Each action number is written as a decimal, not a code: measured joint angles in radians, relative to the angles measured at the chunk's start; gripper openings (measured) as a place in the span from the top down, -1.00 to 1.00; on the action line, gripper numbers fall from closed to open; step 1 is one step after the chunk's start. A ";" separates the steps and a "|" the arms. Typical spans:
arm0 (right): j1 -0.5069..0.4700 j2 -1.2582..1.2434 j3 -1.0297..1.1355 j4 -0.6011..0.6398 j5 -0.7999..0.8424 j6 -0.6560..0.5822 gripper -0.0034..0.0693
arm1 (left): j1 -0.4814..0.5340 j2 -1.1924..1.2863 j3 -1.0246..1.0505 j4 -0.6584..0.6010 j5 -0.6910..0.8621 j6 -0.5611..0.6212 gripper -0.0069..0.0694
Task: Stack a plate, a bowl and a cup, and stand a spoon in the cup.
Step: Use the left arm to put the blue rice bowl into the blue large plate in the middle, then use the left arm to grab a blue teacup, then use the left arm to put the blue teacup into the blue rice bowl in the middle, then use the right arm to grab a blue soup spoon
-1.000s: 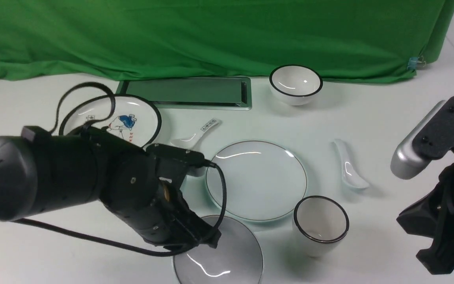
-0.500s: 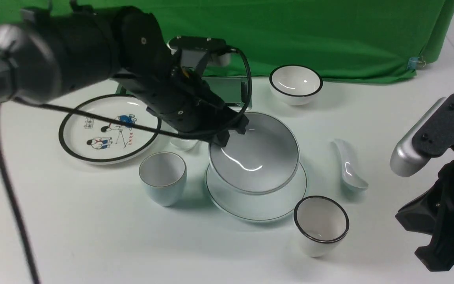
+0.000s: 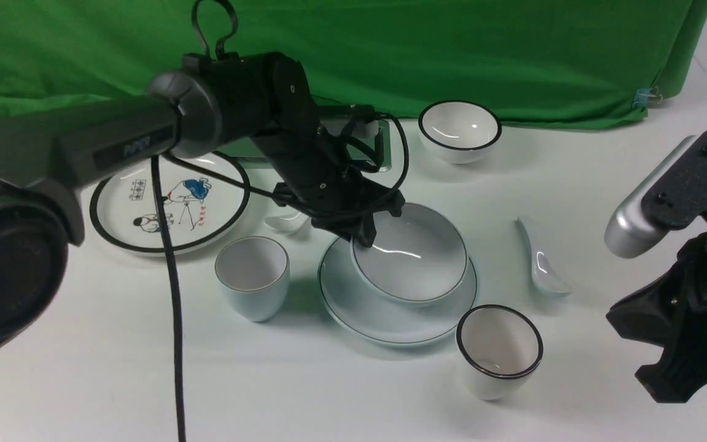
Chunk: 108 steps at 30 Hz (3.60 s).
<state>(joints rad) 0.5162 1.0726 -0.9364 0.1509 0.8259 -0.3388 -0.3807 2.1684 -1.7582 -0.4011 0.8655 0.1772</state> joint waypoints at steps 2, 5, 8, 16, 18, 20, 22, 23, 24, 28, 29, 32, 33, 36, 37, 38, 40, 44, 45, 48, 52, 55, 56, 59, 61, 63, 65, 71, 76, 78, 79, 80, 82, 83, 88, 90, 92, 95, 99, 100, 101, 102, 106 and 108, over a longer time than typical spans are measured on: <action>0.000 0.000 0.000 -0.001 -0.035 0.000 0.85 | 0.000 0.000 -0.001 0.024 0.002 0.000 0.59; 0.000 0.000 0.000 -0.011 -0.071 0.000 0.85 | 0.001 0.000 -0.021 0.035 0.030 0.000 0.34; 0.000 0.000 0.000 -0.033 -0.100 0.000 0.85 | 0.001 -0.006 -0.080 0.046 0.120 0.000 0.04; 0.000 0.000 0.000 -0.046 -0.103 0.000 0.85 | 0.003 -0.195 -0.172 0.251 0.326 -0.002 -0.44; 0.000 0.000 0.000 -0.046 -0.090 0.001 0.85 | 0.009 -0.253 -0.117 0.294 0.333 -0.020 -0.46; 0.000 0.000 0.000 -0.047 -0.062 0.001 0.85 | 0.021 -0.301 -0.029 0.330 0.335 -0.031 -0.46; 0.000 0.000 0.000 -0.047 -0.033 0.002 0.84 | 0.039 -0.328 0.067 0.349 0.303 -0.046 -0.45; 0.000 0.000 0.000 -0.047 -0.030 0.002 0.84 | 0.043 -0.329 0.077 0.352 0.298 -0.049 -0.44; 0.000 0.000 0.000 -0.047 -0.019 0.002 0.84 | 0.054 -0.333 0.136 0.357 0.268 -0.065 -0.43; 0.000 0.000 0.000 -0.048 0.001 0.003 0.82 | 0.093 -0.330 0.255 0.373 0.201 -0.115 -0.32; 0.000 0.000 0.000 -0.048 0.003 0.003 0.82 | 0.101 -0.328 0.271 0.373 0.184 -0.122 -0.29; 0.000 0.000 0.000 -0.048 0.010 0.003 0.81 | 0.115 -0.328 0.320 0.371 0.129 -0.128 -0.12; 0.000 0.000 0.000 -0.048 0.011 0.003 0.81 | 0.118 -0.328 0.332 0.369 0.115 -0.128 -0.06; 0.000 0.000 0.000 -0.048 0.013 0.003 0.80 | 0.121 -0.327 0.361 0.358 0.068 -0.129 0.15; 0.000 0.000 0.000 -0.048 0.013 0.003 0.80 | 0.121 -0.324 0.380 0.352 0.039 -0.129 0.31; 0.000 0.000 0.000 -0.048 0.013 0.003 0.79 | 0.121 -0.319 0.392 0.345 0.020 -0.130 0.51; 0.000 0.000 0.000 -0.048 0.013 0.003 0.79 | 0.121 -0.307 0.406 0.336 -0.005 -0.131 0.69; 0.000 0.000 0.000 -0.048 0.013 0.003 0.77 | 0.121 -0.293 0.416 0.325 -0.021 -0.116 0.83; 0.000 0.000 0.000 -0.048 0.013 0.003 0.77 | 0.121 -0.293 0.415 0.323 -0.019 -0.115 0.83; 0.000 0.000 0.000 -0.049 0.013 0.003 0.77 | 0.120 -0.295 0.399 0.322 0.000 -0.110 0.83; 0.000 0.000 0.000 -0.052 0.013 0.002 0.77 | 0.094 -0.332 0.324 0.276 0.015 -0.091 0.83; 0.000 0.004 -0.002 -0.054 0.006 0.001 0.77 | 0.029 -0.341 0.189 0.212 0.029 -0.038 0.83; 0.000 0.007 -0.005 -0.055 0.004 0.001 0.77 | 0.002 -0.330 0.144 0.204 0.038 -0.030 0.83; 0.000 0.037 -0.034 -0.072 0.021 0.003 0.77 | -0.065 -0.258 0.014 0.194 0.086 -0.017 0.83; 0.000 0.055 -0.050 -0.082 0.038 0.005 0.77 | -0.082 -0.204 -0.052 0.191 0.120 -0.016 0.83; 0.000 0.081 -0.086 -0.108 0.072 0.019 0.77 | -0.097 -0.087 -0.171 0.193 0.210 -0.017 0.83; 0.000 0.086 -0.099 -0.125 0.075 0.029 0.77 | -0.097 -0.032 -0.221 0.199 0.253 -0.018 0.83; -0.033 0.108 -0.105 -0.276 -0.012 0.196 0.77 | -0.097 0.098 -0.322 0.220 0.338 -0.019 0.83; -0.167 0.184 -0.114 -0.285 -0.080 0.265 0.72 | -0.097 0.102 -0.332 0.218 0.323 -0.020 0.71; -0.208 0.219 -0.119 -0.263 -0.086 0.268 0.67 | -0.097 0.100 -0.334 0.218 0.311 -0.022 0.60; -0.241 0.257 -0.130 -0.241 -0.089 0.268 0.59 | -0.097 0.095 -0.335 0.219 0.307 -0.024 0.48; -0.256 0.285 -0.139 -0.228 -0.089 0.267 0.52 | -0.097 0.091 -0.340 0.220 0.307 -0.026 0.38; -0.279 0.351 -0.172 -0.196 -0.099 0.265 0.22 | -0.097 0.076 -0.374 0.223 0.327 -0.027 0.15; -0.282 0.383 -0.190 -0.187 -0.108 0.265 0.08 | -0.097 0.060 -0.402 0.228 0.338 -0.027 0.05; -0.282 0.566 -0.312 -0.151 -0.157 0.264 -0.49 | -0.098 -0.079 -0.477 0.298 0.344 -0.051 -0.22; -0.282 0.643 -0.367 -0.134 -0.175 0.264 -0.57 | -0.098 -0.159 -0.479 0.327 0.343 -0.065 -0.22; -0.282 0.721 -0.421 -0.121 -0.195 0.264 -0.59 | -0.098 -0.234 -0.457 0.362 0.341 -0.069 -0.16; -0.282 0.845 -0.504 -0.087 -0.208 0.264 -0.61 | -0.098 -0.379 -0.345 0.413 0.341 -0.076 0.08; -0.282 0.966 -0.577 -0.034 -0.229 0.264 -0.61 | -0.098 -0.547 -0.109 0.454 0.325 -0.092 0.51; -0.282 0.998 -0.591 -0.029 -0.236 0.264 -0.61 | -0.098 -0.595 -0.017 0.460 0.292 -0.097 0.64; -0.282 1.017 -0.603 -0.026 -0.240 0.264 -0.61 | -0.098 -0.633 0.059 0.461 0.255 -0.102 0.73; -0.282 1.039 -0.613 -0.026 -0.240 0.264 -0.58 | -0.098 -0.669 0.134 0.462 0.216 -0.110 0.81; -0.282 1.069 -0.627 -0.023 -0.233 0.262 -0.15 | -0.098 -0.784 0.359 0.463 0.094 -0.148 0.91; -0.282 1.070 -0.637 -0.024 -0.215 0.250 0.33 | -0.098 -0.836 0.473 0.463 0.035 -0.158 0.92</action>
<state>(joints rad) 0.2345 2.1427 -1.5734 0.1271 0.6111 -0.0887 -0.4783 1.3325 -1.2854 0.0619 0.9007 0.0194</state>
